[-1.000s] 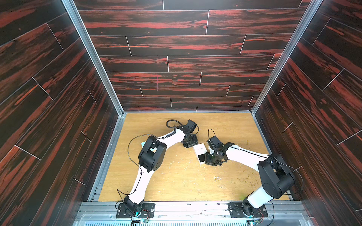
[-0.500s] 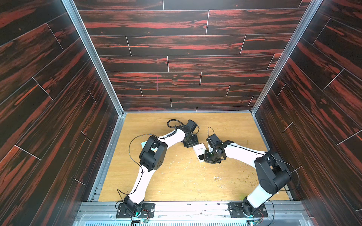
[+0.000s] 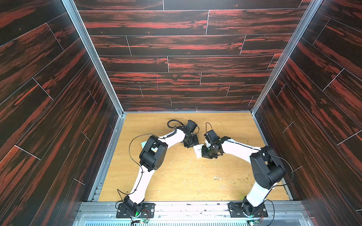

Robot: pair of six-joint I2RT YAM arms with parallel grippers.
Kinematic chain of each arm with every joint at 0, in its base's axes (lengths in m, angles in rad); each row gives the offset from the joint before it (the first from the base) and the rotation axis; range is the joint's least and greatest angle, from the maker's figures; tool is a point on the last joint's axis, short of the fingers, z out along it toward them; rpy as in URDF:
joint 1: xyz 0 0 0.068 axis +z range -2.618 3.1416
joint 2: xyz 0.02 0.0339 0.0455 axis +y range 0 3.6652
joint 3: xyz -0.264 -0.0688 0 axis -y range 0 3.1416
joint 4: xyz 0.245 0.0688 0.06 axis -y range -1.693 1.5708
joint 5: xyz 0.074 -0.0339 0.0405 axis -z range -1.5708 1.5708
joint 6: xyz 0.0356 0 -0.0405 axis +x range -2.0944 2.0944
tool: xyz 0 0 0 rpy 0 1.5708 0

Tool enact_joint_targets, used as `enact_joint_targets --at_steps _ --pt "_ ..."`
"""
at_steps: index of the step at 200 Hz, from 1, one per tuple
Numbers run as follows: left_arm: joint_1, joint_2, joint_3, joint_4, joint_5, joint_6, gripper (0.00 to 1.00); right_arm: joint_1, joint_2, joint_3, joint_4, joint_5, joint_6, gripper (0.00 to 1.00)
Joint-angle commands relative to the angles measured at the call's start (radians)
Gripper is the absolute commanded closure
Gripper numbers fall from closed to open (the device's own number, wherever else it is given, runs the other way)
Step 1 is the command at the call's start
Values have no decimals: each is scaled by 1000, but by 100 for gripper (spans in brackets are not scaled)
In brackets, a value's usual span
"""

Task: Take out the earrings from the drawer-style jewelry box
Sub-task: Close the drawer of the jewelry box.

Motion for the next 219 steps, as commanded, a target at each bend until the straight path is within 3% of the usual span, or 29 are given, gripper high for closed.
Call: enact_joint_targets --at_steps 1,38,105,160,189,219 --pt "-5 -12 -3 -22 14 -3 52 -5 22 30 9 -7 -3 84" --pt "-2 -3 45 -22 5 -21 47 -4 35 44 2 3 5 84" --pt "-2 113 192 -35 39 -50 47 -62 54 67 -2 3 3 84" --pt "5 183 376 -149 -59 -31 42 -77 63 84 -17 1 -8 84" --pt "24 106 379 -227 -187 -54 35 -76 8 71 -26 12 -14 84" --pt "74 -92 230 -217 -293 -88 31 -67 -100 55 -37 33 -37 80"
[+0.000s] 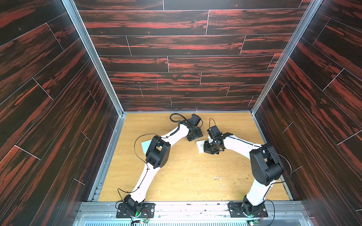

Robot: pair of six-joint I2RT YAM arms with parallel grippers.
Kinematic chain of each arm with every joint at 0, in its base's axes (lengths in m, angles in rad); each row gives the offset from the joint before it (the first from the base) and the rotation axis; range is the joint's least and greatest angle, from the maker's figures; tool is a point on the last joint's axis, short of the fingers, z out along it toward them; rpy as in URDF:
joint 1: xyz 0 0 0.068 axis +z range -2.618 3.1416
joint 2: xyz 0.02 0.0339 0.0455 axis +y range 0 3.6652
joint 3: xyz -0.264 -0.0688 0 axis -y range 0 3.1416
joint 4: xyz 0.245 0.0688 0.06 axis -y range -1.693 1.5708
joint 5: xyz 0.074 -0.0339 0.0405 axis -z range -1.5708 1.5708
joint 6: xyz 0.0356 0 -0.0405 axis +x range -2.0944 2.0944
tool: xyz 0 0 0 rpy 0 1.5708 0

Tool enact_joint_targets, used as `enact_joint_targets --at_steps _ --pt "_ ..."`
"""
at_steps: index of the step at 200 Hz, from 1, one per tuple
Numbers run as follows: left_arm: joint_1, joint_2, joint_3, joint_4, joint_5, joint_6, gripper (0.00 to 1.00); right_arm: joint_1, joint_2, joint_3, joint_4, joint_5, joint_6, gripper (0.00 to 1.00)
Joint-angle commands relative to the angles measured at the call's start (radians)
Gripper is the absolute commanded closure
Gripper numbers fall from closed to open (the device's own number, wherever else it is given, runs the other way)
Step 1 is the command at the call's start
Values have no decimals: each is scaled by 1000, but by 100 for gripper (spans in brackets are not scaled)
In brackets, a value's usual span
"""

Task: Take out the earrings from the drawer-style jewelry box
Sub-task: Close the drawer of the jewelry box, then move the jewelry box to the center of the board.

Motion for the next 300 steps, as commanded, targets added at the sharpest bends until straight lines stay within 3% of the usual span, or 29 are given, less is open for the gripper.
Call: enact_joint_targets --at_steps 1,35,75,92,129,154,185,253,300 --pt "58 -226 -98 -62 -137 -33 31 6 -108 -10 -22 20 -27 80" --pt "144 -476 -369 -41 -212 -95 30 46 -230 -40 85 -45 -50 67" --pt "299 -783 -735 9 -303 -191 25 70 -248 -93 416 -347 1 49" --pt "387 -863 -842 11 -295 -226 24 75 -202 -91 525 -442 61 47" --pt "567 -950 -999 28 -277 -361 20 94 -103 -44 622 -508 146 46" --pt "661 -890 -987 -12 -258 -431 23 109 -55 11 582 -510 145 46" --pt "721 -743 -869 -66 -195 -436 24 123 -42 32 548 -501 136 46" --pt "726 -480 -653 -135 -103 -414 25 151 -60 10 551 -510 112 46" --pt "716 -465 -664 -142 -80 -412 29 161 -62 4 547 -500 103 46"
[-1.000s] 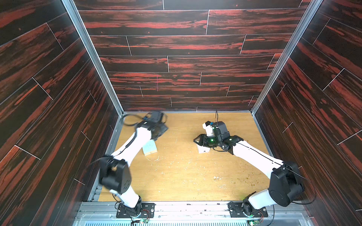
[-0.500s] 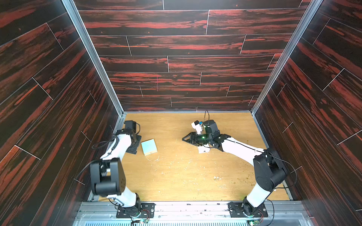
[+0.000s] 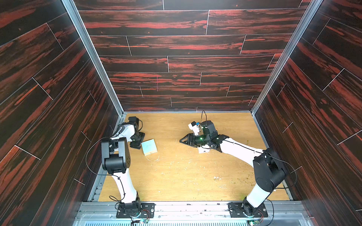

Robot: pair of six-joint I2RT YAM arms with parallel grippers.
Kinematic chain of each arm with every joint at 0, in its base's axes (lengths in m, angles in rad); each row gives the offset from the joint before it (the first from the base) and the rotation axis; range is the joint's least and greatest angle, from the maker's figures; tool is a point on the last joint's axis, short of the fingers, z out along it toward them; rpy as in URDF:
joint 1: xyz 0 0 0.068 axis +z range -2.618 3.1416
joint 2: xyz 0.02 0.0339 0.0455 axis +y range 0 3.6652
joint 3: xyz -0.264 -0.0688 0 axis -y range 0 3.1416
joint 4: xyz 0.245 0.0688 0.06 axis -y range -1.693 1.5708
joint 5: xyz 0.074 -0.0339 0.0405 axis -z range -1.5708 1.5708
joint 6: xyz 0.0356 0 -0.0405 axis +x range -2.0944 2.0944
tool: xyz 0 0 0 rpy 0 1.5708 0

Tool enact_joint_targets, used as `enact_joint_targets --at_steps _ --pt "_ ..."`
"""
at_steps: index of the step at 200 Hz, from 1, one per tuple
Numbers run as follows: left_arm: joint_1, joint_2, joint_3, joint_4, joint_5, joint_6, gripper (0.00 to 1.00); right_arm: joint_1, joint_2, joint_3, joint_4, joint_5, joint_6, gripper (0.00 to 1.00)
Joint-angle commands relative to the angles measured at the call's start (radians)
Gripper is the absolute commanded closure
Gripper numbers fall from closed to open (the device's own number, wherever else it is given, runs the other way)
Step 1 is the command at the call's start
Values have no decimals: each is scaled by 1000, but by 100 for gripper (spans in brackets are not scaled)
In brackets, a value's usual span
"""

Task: Take out the earrings from the drawer-style jewelry box
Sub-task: Move the jewelry box to the center of the board.

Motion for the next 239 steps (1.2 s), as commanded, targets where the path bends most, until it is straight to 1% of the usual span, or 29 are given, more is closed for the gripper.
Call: enact_joint_targets --at_steps 1,62,96,115,140,186,229,232,239 --pt "-7 -25 -8 -43 15 -2 29 6 -16 -11 0 -6 -17 46" --pt "-70 -21 -21 -34 44 2 34 7 -19 -11 -34 21 -26 46" --pt "-111 -53 -57 -10 34 -13 35 7 -49 -29 -59 45 -46 46" --pt "-145 -55 -62 15 45 -12 35 6 -68 -44 -73 61 -61 46" --pt "-191 -18 -40 31 91 7 36 6 -90 -64 -96 79 -74 47" --pt "-275 1 -20 55 117 42 37 0 -129 -112 -145 118 -88 47" --pt "-358 3 -27 66 131 37 37 -5 -196 -167 -205 184 -120 48" --pt "-366 1 -28 69 132 34 37 -6 -202 -170 -212 217 -125 48" --pt "-380 0 -33 77 133 26 37 -6 -216 -179 -227 241 -135 48"
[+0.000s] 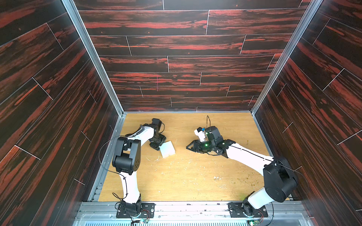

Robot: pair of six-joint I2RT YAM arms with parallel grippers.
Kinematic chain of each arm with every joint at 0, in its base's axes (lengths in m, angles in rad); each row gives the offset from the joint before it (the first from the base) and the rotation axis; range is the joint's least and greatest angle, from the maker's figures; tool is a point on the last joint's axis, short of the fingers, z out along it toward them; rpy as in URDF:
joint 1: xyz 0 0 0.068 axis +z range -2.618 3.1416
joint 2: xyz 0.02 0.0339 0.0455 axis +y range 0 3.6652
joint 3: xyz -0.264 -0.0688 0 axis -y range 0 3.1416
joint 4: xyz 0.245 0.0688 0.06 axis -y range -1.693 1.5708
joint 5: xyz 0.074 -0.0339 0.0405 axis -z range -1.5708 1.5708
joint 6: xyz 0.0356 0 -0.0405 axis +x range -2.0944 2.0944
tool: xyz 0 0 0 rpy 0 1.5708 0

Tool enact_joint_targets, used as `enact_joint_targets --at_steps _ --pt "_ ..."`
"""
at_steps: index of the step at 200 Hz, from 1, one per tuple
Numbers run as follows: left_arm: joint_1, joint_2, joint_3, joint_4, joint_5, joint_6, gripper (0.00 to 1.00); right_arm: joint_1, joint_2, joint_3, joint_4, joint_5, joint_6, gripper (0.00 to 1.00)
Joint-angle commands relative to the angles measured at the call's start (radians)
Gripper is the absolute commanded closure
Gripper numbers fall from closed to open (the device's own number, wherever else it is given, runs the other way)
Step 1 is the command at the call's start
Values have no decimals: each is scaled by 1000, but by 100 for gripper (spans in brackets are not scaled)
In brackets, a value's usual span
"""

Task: Take out the earrings from the drawer-style jewelry box
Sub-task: Move the jewelry box to the center of the board.

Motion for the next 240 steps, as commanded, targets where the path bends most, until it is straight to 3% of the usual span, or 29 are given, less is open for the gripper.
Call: enact_joint_targets --at_steps 1,94,157,194,240 --pt "-41 -5 4 0 10 -10 37 -3 -54 -22 -68 89 -48 48" --pt "-200 4 0 41 3 -60 37 8 -171 -121 -220 244 -125 53" --pt "-242 -67 -37 38 -60 -86 37 143 -140 -104 -274 322 -129 56" --pt "-240 -158 -31 15 -125 60 26 235 -106 -104 -207 388 -89 57" --pt "-219 -274 -191 139 14 271 29 322 -31 -126 -61 478 -30 57"
